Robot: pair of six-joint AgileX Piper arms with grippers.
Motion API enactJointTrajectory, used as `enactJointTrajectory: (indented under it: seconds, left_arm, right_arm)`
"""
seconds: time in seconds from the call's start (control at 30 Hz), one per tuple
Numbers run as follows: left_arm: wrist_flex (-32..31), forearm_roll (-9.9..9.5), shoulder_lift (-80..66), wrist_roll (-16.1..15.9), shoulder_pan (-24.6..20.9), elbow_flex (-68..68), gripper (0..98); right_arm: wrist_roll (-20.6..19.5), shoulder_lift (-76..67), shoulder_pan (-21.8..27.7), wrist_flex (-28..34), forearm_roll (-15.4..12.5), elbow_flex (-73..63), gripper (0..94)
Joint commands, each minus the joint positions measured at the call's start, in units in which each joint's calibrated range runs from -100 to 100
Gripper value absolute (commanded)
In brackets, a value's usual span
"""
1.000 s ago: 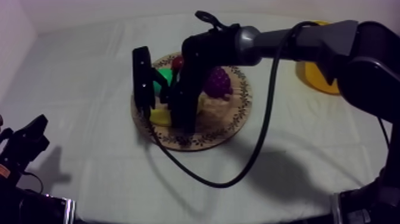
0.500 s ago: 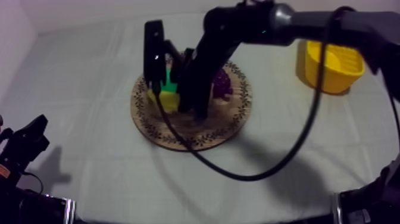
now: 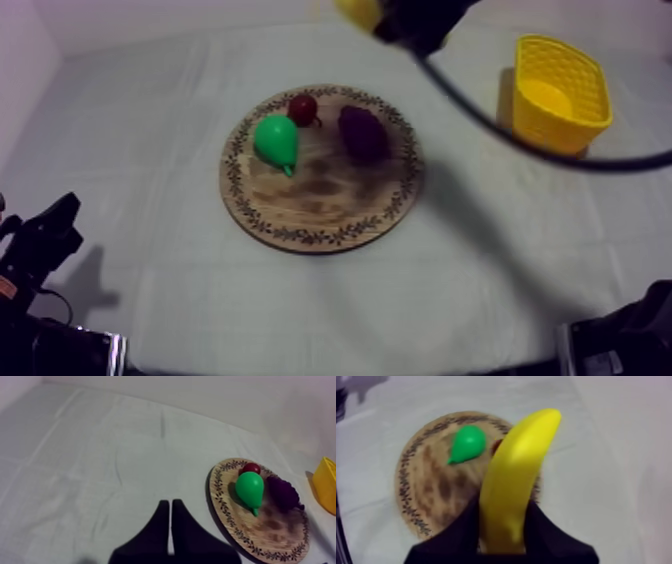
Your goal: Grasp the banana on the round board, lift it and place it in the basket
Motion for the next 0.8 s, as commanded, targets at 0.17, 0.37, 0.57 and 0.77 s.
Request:
enactJointTrajectory:
  seconds: [0.17,0.37,0.57,0.77]
  left_arm:
    - [0.0,0.0,0.0,0.0,0.0,0.0,0.1]
    - [0.0,0.0,0.0,0.0,0.0,0.0,0.1]
    - [0.0,0.0,0.0,0.0,0.0,0.0,0.1]
    - [0.0,0.0,0.0,0.0,0.0,0.0,0.1]
  right_arm:
    - [-1.2,-3.2,10.8,-4.8,0.6,0.8,13.9]
    - [-1.2,-1.9,15.9,-9.2,1.0,3.5,15.0]
    - [-1.3,1.3,19.1,-13.9,1.1,6.1,15.4]
    - [-2.6,6.1,21.1,-16.6,2.0,6.2,15.9]
